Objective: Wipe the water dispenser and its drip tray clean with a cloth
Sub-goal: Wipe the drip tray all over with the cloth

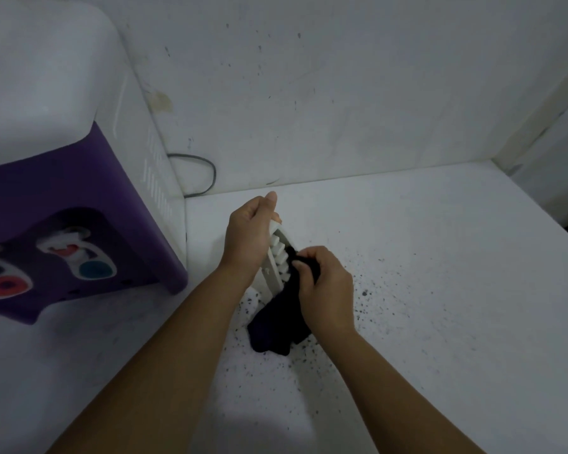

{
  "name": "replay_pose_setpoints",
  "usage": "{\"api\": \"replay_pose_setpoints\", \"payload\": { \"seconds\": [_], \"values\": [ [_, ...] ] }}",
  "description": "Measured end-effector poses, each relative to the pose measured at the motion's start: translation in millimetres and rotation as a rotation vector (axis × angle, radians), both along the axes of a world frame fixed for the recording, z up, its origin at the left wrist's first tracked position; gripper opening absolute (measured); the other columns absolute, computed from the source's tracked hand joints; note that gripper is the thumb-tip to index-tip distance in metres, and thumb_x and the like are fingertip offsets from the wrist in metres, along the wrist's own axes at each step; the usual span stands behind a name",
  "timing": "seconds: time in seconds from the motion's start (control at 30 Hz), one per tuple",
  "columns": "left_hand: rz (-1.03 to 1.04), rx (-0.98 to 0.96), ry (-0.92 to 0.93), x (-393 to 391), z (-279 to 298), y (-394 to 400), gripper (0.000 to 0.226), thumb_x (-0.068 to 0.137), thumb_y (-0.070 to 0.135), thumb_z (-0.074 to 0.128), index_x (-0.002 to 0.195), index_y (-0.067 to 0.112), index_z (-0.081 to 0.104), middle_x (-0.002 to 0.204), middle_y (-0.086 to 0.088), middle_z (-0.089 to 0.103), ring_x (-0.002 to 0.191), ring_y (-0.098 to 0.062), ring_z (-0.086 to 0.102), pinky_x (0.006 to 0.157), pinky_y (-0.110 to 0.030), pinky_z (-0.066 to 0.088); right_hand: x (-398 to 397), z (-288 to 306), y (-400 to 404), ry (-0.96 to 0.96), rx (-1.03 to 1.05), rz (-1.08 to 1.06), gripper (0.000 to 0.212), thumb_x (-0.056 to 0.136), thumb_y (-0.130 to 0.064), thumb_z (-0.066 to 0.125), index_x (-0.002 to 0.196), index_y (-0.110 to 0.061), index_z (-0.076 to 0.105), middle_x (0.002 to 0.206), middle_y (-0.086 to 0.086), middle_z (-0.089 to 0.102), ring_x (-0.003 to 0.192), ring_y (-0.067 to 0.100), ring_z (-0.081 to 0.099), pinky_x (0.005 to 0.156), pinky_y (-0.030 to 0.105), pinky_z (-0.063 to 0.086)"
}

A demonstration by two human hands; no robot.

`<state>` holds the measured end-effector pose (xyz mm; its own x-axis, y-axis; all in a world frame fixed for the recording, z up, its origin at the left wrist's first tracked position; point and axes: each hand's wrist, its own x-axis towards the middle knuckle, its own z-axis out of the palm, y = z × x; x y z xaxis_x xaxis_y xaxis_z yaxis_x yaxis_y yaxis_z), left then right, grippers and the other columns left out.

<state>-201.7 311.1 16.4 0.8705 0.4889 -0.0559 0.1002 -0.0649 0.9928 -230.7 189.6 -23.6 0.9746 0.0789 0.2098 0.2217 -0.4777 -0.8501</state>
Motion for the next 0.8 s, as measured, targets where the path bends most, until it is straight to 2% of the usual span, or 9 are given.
{"api": "replay_pose_setpoints", "payload": {
  "seconds": [0.13,0.2,0.27,0.37,0.5,0.57,0.67,0.73,0.8],
  "values": [
    [-0.008,-0.012,0.001,2,1,-2,0.039,0.097,0.037,0.048,0.070,0.008,0.054,0.066,0.005,0.055,0.063,-0.007,0.049,0.065,-0.018,0.041,5,20,9,-0.152,0.032,0.028,0.008,0.090,-0.011,0.060,0.094,-0.015,0.065,0.086,-0.006,0.064,0.079,0.007,0.060,0.072,0.016,0.047],
    [-0.013,-0.020,-0.002,2,1,-3,0.039,0.097,0.037,0.048,0.072,0.007,0.055,0.065,0.006,0.055,0.058,-0.004,0.049,0.061,-0.014,0.042,6,20,9,-0.195,0.028,0.057,0.009,0.090,-0.010,0.059,0.096,-0.014,0.065,0.087,-0.006,0.064,0.081,0.008,0.060,0.074,0.017,0.047],
    [-0.009,-0.018,-0.009,2,0,-2,0.039,0.097,0.036,0.048,0.074,0.005,0.056,0.065,0.006,0.054,0.052,0.001,0.047,0.055,-0.007,0.039,5,8,2,-0.150,-0.004,0.055,0.010,0.091,-0.008,0.059,0.097,-0.013,0.065,0.088,-0.007,0.062,0.082,0.006,0.058,0.076,0.020,0.049],
    [0.006,-0.005,-0.007,1,-1,1,0.040,0.097,0.037,0.048,0.072,0.007,0.054,0.066,0.006,0.053,0.055,-0.001,0.045,0.053,-0.005,0.037,6,6,-1,-0.127,-0.050,0.062,0.011,0.090,-0.007,0.060,0.096,-0.013,0.066,0.088,-0.008,0.062,0.083,0.007,0.058,0.078,0.026,0.050],
    [-0.015,-0.028,0.002,0,1,-1,0.039,0.097,0.037,0.048,0.074,0.007,0.055,0.066,0.005,0.053,0.060,-0.006,0.048,0.063,-0.016,0.041,9,27,10,-0.233,0.026,0.101,0.011,0.090,-0.008,0.060,0.097,-0.013,0.066,0.089,-0.004,0.065,0.083,0.007,0.060,0.076,0.015,0.047],
    [-0.015,-0.028,0.002,-1,1,-1,0.039,0.097,0.037,0.048,0.073,0.006,0.055,0.066,0.005,0.054,0.063,-0.009,0.048,0.066,-0.021,0.040,8,18,7,-0.211,0.025,0.100,0.010,0.090,-0.007,0.059,0.096,-0.012,0.065,0.089,-0.003,0.064,0.081,0.005,0.058,0.075,0.009,0.044],
    [0.000,-0.024,-0.004,-1,-1,3,0.039,0.097,0.036,0.048,0.069,0.009,0.053,0.065,0.004,0.052,0.061,-0.007,0.047,0.064,-0.018,0.039,4,-12,-5,-0.047,-0.103,0.074,0.008,0.091,-0.008,0.058,0.094,-0.012,0.065,0.086,-0.003,0.063,0.077,0.007,0.055,0.068,0.004,0.040],
    [0.023,-0.022,-0.002,-1,-2,6,0.039,0.097,0.036,0.047,0.070,0.008,0.053,0.064,0.005,0.051,0.053,0.000,0.046,0.058,-0.010,0.039,2,-27,-11,0.032,-0.190,0.069,0.008,0.092,-0.008,0.057,0.091,-0.010,0.064,0.084,0.000,0.062,0.075,0.012,0.055,0.063,0.009,0.040],
    [0.036,-0.018,0.002,0,-4,7,0.040,0.097,0.036,0.047,0.070,0.008,0.053,0.064,0.005,0.051,0.048,0.004,0.045,0.053,-0.006,0.038,2,-35,-15,0.053,-0.266,0.076,0.009,0.093,-0.008,0.055,0.090,-0.008,0.064,0.085,0.004,0.063,0.075,0.017,0.056,0.064,0.024,0.047]
  ]
}}
